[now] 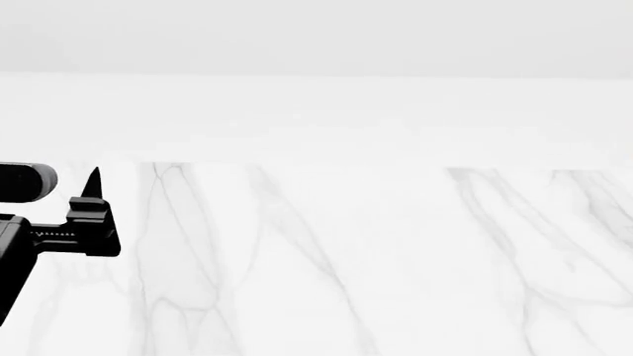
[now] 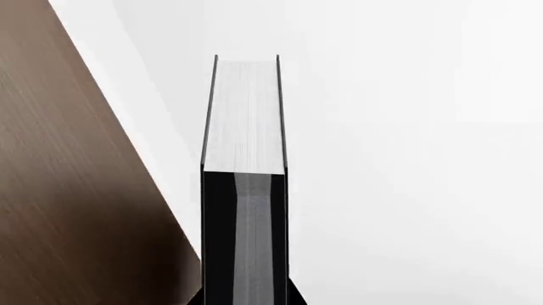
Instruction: Pick up the book on the left and place it on top of the shelf.
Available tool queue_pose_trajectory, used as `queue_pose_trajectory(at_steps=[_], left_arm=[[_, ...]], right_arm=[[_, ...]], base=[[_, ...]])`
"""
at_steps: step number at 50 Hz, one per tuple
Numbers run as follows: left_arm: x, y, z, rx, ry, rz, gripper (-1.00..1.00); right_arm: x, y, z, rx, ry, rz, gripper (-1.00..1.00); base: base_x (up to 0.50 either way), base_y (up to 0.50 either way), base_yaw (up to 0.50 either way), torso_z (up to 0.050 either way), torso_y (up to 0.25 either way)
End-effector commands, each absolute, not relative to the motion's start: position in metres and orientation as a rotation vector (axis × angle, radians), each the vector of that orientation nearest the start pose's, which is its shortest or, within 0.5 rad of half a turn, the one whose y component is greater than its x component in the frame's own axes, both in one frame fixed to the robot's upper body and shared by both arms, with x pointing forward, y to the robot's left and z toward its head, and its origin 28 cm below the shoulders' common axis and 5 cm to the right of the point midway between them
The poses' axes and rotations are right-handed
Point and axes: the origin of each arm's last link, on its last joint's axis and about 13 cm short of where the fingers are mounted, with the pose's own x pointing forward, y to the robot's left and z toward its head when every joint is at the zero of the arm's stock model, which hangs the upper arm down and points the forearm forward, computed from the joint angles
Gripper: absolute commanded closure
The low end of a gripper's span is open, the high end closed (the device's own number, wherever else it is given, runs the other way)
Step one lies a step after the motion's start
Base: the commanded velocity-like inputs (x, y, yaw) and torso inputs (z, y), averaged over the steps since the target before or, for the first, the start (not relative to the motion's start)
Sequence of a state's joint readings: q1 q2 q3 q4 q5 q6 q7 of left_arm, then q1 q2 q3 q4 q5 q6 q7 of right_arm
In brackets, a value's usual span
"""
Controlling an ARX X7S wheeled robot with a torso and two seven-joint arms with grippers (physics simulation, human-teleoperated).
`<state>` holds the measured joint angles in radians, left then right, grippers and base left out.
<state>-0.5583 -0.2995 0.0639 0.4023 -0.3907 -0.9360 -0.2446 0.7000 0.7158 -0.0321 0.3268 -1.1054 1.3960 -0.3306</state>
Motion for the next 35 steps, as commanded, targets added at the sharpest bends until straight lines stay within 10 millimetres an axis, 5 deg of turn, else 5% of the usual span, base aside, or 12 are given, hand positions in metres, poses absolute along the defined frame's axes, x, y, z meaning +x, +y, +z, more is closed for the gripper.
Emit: queue_pose_trajectory(at_steps=[1,35], left_arm=[[0.279,0.24,0.177,0.04,0.003,0.034,-1.0],[0.279,0.241,0.174,0.045,0.01,0.039,-1.0]], right_arm=[[0.229,-0.34,0.2,-0.811,0.857,-1.255,1.0],[0.255,-0.326,0.164,-0.684,0.935,-1.074,1.0]], base=[[0.0,0.0,0.0,0.0,0.0],[0.0,0.0,0.0,0.0,0.0]])
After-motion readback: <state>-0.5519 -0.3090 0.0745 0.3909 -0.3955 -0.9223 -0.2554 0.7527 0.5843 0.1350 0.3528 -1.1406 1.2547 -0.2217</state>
